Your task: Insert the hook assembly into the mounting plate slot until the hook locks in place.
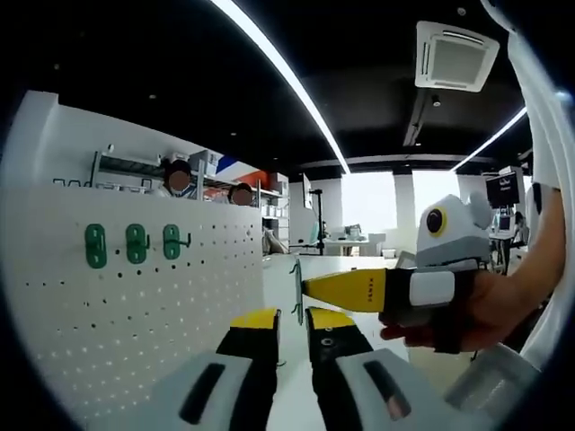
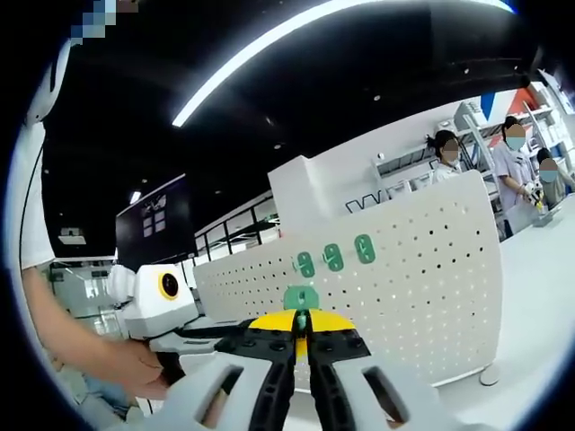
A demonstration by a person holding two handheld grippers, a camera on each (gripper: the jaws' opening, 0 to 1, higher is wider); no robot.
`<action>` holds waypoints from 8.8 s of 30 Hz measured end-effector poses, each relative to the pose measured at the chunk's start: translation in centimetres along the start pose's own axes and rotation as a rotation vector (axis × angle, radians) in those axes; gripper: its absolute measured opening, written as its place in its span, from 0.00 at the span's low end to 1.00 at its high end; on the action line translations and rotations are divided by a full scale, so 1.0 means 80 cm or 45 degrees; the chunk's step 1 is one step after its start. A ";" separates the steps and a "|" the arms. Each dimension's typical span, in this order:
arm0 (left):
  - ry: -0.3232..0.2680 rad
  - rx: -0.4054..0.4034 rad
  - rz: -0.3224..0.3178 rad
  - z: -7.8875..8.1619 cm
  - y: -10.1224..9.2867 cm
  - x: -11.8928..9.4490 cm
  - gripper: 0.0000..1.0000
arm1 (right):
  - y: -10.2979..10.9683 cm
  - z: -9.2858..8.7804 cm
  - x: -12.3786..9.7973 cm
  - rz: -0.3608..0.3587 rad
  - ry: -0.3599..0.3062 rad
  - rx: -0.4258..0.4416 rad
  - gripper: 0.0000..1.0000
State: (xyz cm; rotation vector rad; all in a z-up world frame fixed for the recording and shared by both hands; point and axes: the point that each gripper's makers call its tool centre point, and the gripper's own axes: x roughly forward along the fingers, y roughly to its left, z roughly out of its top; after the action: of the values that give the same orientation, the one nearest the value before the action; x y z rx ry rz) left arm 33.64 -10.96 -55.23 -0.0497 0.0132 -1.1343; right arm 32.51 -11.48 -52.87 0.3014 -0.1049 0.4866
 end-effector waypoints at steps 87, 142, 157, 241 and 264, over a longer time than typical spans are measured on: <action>0.107 -0.011 0.499 -0.038 0.102 -0.191 0.88 | -0.117 0.053 0.100 -0.255 0.015 -0.451 0.01; 0.131 -0.085 0.652 -0.050 0.083 -0.247 0.86 | -0.162 0.065 0.150 -0.309 -0.072 -0.448 0.01; 0.146 -0.083 0.668 -0.051 0.085 -0.251 0.85 | -0.163 0.059 0.155 -0.312 -0.068 -0.419 0.01; 0.130 -0.102 0.632 -0.053 0.087 -0.242 0.81 | -0.149 0.043 0.109 -0.238 -0.018 -0.329 0.23; 0.093 -0.112 0.634 -0.049 0.090 -0.246 0.81 | -0.125 0.034 0.088 -0.196 0.016 -0.343 0.26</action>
State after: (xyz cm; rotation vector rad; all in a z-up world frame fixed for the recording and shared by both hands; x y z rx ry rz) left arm 31.67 9.80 -59.76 -0.0783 0.1340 -0.6371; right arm 43.36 -17.62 -51.70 0.0413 -0.1323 0.3170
